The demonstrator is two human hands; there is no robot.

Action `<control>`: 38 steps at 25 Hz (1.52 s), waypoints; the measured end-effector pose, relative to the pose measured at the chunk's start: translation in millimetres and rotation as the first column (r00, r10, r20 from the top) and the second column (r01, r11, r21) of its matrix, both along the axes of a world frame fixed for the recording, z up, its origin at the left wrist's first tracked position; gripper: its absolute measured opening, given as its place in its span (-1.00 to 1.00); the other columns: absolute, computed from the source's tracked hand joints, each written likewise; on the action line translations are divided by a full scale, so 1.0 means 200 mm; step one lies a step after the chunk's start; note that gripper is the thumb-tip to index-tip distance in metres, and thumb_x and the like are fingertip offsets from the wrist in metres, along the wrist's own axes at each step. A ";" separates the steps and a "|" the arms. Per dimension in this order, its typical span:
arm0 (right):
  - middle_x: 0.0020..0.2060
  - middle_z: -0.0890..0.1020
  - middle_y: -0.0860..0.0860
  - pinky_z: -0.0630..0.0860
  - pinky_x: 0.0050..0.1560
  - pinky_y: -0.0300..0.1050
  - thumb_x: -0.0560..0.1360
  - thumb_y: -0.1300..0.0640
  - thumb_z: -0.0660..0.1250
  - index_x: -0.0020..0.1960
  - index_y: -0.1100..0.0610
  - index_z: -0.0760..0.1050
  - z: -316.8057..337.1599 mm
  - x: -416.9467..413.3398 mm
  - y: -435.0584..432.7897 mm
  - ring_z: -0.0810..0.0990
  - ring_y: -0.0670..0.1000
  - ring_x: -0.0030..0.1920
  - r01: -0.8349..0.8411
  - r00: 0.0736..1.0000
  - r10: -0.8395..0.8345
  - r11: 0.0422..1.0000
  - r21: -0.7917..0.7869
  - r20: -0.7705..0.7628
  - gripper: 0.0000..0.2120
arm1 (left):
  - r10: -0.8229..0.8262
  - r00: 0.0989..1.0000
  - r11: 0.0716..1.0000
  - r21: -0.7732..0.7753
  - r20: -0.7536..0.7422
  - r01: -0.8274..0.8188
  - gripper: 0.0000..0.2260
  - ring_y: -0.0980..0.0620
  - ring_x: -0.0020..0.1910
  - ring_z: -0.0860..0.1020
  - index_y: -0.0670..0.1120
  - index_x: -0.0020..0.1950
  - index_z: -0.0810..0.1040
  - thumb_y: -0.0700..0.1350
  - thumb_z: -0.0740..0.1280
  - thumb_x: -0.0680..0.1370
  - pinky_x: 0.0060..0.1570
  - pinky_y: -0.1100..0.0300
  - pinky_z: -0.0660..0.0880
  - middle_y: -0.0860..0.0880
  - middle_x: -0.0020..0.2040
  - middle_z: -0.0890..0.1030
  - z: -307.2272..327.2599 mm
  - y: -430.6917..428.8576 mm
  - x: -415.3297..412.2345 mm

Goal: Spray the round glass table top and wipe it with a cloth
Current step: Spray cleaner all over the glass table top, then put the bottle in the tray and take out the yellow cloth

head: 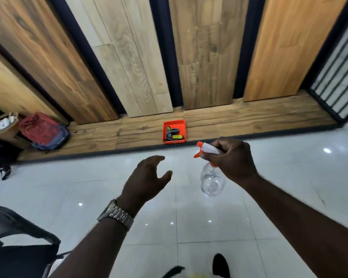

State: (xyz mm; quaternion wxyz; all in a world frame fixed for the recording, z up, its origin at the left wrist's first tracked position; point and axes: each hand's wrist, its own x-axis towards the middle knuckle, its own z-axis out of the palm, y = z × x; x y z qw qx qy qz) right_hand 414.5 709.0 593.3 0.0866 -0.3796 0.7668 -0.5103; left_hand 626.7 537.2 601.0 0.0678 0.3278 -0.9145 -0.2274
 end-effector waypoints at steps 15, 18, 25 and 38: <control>-0.34 0.72 -0.08 0.70 -0.16 0.12 0.40 0.05 0.68 -0.22 0.01 0.66 -0.32 -1.19 -1.97 0.73 0.04 -0.26 0.097 0.987 -0.119 0.979 0.180 0.111 -0.80 | 0.042 0.999 0.985 0.168 0.017 -0.044 -0.46 0.01 0.49 0.39 -0.03 0.52 0.44 0.10 0.43 0.58 0.45 0.16 0.33 -0.01 0.49 0.48 -0.24 -1.93 -1.12; -0.32 0.72 -0.11 0.69 -0.17 0.04 0.38 0.03 0.70 -0.20 -0.01 0.68 -0.34 -1.37 -2.25 0.73 0.01 -0.27 0.120 0.979 -0.150 0.973 0.197 0.140 -0.80 | -0.008 0.999 0.991 0.134 0.031 0.003 -0.46 0.01 0.48 0.40 -0.01 0.52 0.44 0.11 0.42 0.58 0.42 0.18 0.31 0.01 0.48 0.49 -0.24 -2.27 -1.40; -0.34 0.71 -0.09 0.65 -0.22 -0.01 0.40 0.13 0.68 -0.20 0.03 0.66 -0.81 -1.91 -2.99 0.69 -0.02 -0.29 0.085 0.957 -0.171 0.939 0.334 0.236 -0.81 | -0.014 0.986 0.978 0.209 0.168 -0.022 -0.45 -0.04 0.46 0.44 -0.07 0.51 0.46 0.12 0.42 0.58 0.43 0.15 0.32 -0.06 0.46 0.51 -0.67 -3.09 -2.02; -0.27 0.62 -0.06 0.25 -0.29 -0.36 0.42 0.17 0.60 -0.11 0.18 0.65 -2.53 -2.48 -4.15 0.60 0.04 -0.21 0.211 0.929 -0.351 0.761 0.613 0.115 -0.85 | -0.054 0.945 0.859 0.498 0.322 -0.121 -0.57 -0.12 0.29 0.57 -0.14 0.35 0.60 0.02 0.46 0.54 0.31 0.03 0.49 -0.13 0.29 0.63 -2.46 -3.92 -2.48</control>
